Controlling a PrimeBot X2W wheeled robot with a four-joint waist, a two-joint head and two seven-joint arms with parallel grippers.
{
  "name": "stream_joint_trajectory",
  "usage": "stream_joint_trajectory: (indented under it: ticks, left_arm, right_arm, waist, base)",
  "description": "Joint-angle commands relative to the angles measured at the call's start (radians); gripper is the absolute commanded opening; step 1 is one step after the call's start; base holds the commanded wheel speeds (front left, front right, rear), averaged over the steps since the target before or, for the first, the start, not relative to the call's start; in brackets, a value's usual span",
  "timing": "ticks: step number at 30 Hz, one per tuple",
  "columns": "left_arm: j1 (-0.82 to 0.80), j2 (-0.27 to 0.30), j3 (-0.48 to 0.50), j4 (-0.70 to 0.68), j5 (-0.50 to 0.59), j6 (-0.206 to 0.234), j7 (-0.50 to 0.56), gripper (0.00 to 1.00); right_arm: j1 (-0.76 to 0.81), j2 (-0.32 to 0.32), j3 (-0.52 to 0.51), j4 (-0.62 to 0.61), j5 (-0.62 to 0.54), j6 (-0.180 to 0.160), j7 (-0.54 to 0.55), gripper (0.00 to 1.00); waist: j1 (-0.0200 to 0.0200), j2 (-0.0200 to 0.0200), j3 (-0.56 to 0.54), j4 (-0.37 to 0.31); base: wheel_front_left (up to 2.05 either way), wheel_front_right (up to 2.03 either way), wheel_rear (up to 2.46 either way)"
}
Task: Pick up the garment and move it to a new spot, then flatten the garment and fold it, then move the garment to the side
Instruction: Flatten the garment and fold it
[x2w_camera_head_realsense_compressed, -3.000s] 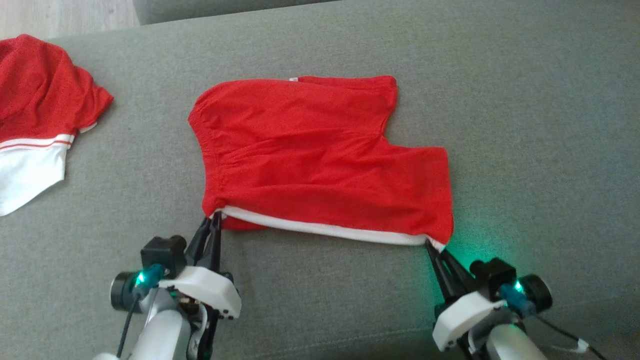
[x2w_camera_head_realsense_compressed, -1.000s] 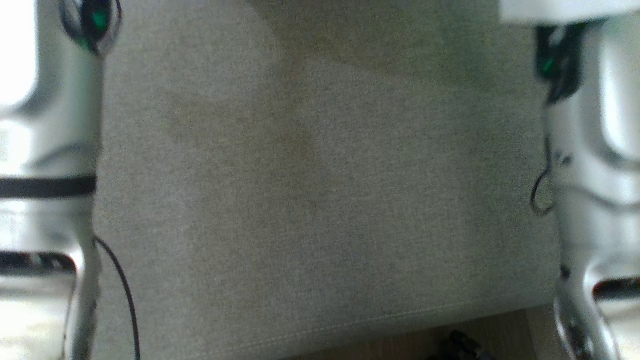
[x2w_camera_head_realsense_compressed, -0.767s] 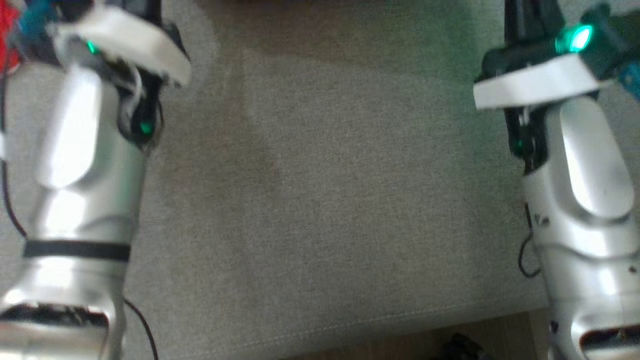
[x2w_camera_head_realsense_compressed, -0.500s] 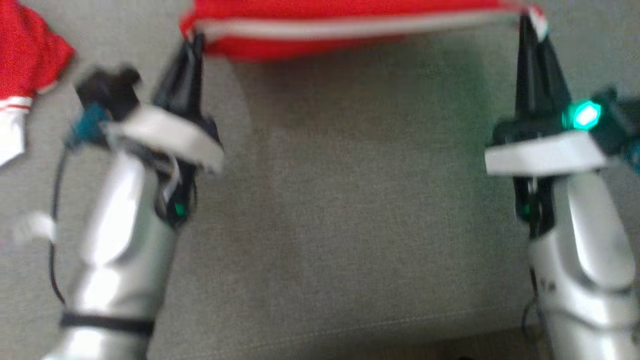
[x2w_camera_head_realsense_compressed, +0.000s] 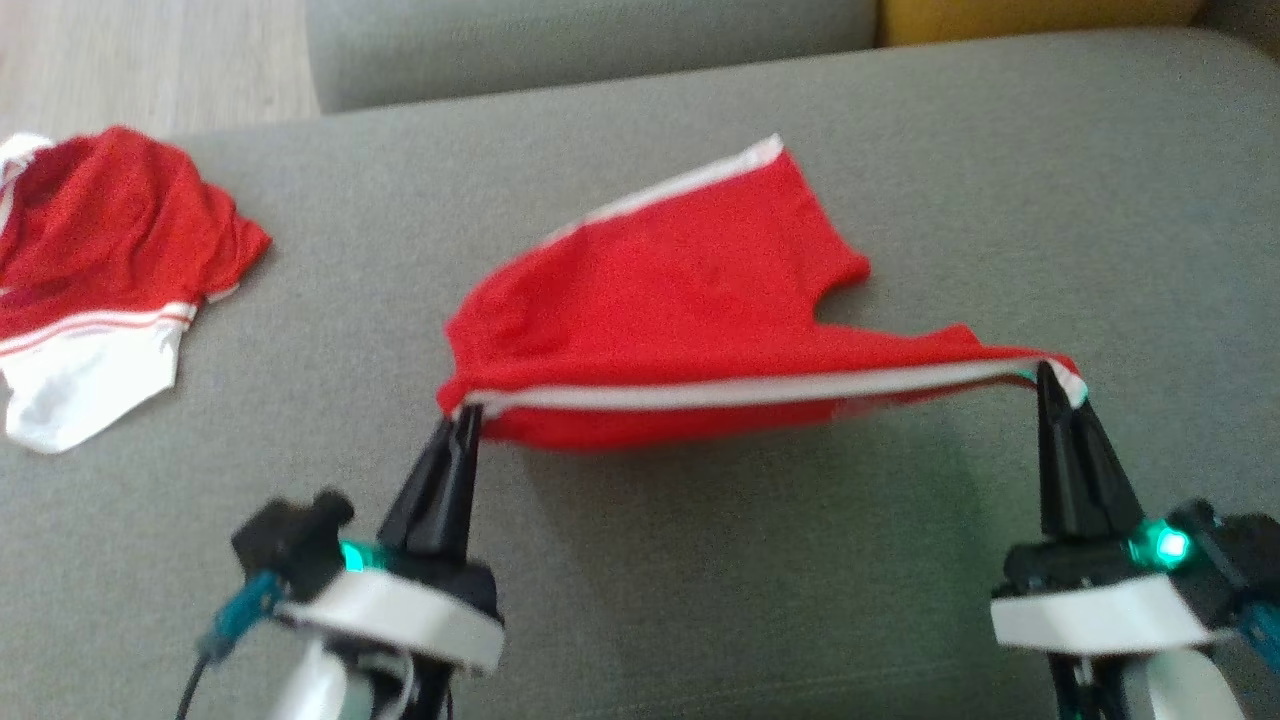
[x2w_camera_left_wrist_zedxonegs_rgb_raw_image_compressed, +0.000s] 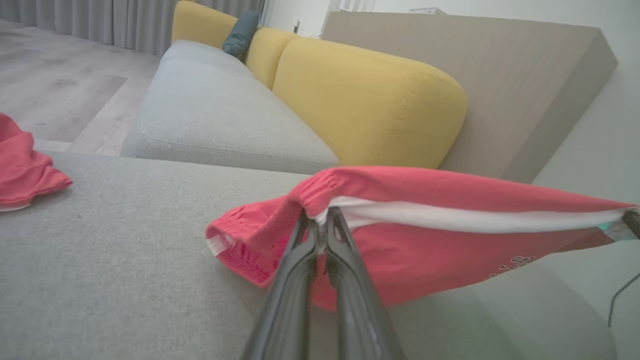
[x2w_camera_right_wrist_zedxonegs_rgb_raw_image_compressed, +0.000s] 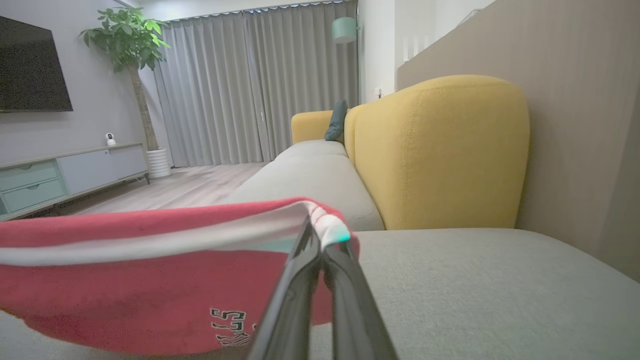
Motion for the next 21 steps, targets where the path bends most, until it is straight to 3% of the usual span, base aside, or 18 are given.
stream_joint_trajectory:
  ticks: [1, 5, 10, 15, 21]
  left_arm:
    - [0.009, 0.020, 0.027, -0.074, -0.010, 0.011, 0.008, 0.00]
    - [0.157, 0.050, 0.014, -0.255, -0.011, 0.044, 0.063, 0.00]
    - [0.249, 0.058, -0.014, -0.351, -0.018, 0.066, 0.113, 0.00]
    - [0.261, 0.035, -0.047, -0.328, -0.038, 0.062, 0.129, 0.00]
    - [0.160, -0.013, -0.054, -0.210, -0.130, 0.042, 0.152, 0.00]
  right_arm:
    - [-0.002, -0.004, 0.020, -0.063, -0.008, 0.007, 0.004, 0.00]
    - [0.115, -0.004, 0.012, -0.180, -0.034, 0.007, 0.046, 0.00]
    - [0.163, -0.004, 0.009, -0.228, -0.042, 0.007, 0.079, 0.00]
    - [0.128, -0.004, 0.008, -0.177, -0.041, 0.007, 0.088, 0.00]
    - [-0.002, -0.027, -0.005, -0.072, -0.068, 0.007, 0.097, 0.00]
  waist:
    - [0.0001, 0.0000, -0.036, -0.016]
    - [0.0001, 0.0000, -0.032, -0.027]
    - [0.0001, 0.0000, -0.006, -0.022]
    - [0.0001, 0.0000, 0.028, 0.007]
    - [0.0001, 0.0000, 0.071, 0.060]
  base:
    - [0.00, 0.00, 0.00]
    - [0.00, 0.00, 0.00]
    - [0.00, 0.00, 0.00]
    - [0.00, 0.00, 0.00]
    - [0.00, 0.00, 0.00]
